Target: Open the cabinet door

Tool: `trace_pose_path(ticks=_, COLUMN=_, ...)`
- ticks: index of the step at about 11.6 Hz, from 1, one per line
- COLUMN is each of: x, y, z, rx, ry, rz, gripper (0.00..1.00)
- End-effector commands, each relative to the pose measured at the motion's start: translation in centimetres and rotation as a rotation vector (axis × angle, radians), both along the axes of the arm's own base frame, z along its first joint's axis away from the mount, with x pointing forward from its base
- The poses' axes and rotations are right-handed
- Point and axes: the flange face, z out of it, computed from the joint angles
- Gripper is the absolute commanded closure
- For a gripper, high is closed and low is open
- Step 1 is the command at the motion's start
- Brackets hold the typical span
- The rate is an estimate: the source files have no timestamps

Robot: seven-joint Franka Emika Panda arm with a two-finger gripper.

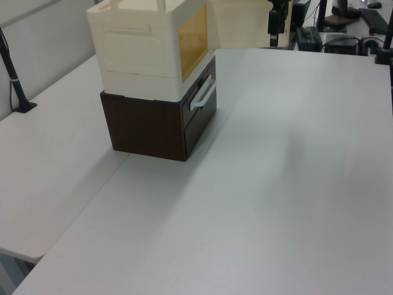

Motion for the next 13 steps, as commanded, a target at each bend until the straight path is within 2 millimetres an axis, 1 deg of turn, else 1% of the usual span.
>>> trace_pose_path(ticks=1, x=-1.3, y=0.9, z=-1.2, rx=0.018, ry=0.026, rz=-0.021, gripper=0.0)
trace_pose_path(ticks=2, x=-1.2, y=1.1, z=-1.4, rx=0.017, ry=0.016, rz=-0.057, gripper=0.0)
trace_pose_path(ticks=3, x=-1.4, y=1.3, z=-1.7, rx=0.018, ry=0.014, rz=-0.054, gripper=0.0)
trace_pose_path(ticks=5, x=-1.9, y=3.2, z=-1.9, rx=0.017, ry=0.008, rz=-0.025, gripper=0.0)
trace_pose_path(ticks=7, x=-2.7, y=3.4, z=-1.9, rx=0.013, ry=-0.005, rz=-0.018, gripper=0.0)
trace_pose_path(ticks=9, x=-3.1, y=3.8, z=-2.0, rx=0.013, ry=-0.017, rz=-0.012, gripper=0.0)
trace_pose_path(ticks=10, x=-3.3, y=3.5, z=-1.7, rx=0.012, ry=-0.016, rz=-0.019, gripper=0.0)
trace_pose_path(ticks=13, x=-3.7, y=3.4, z=-1.5, rx=0.011, ry=0.002, rz=-0.021, gripper=0.0)
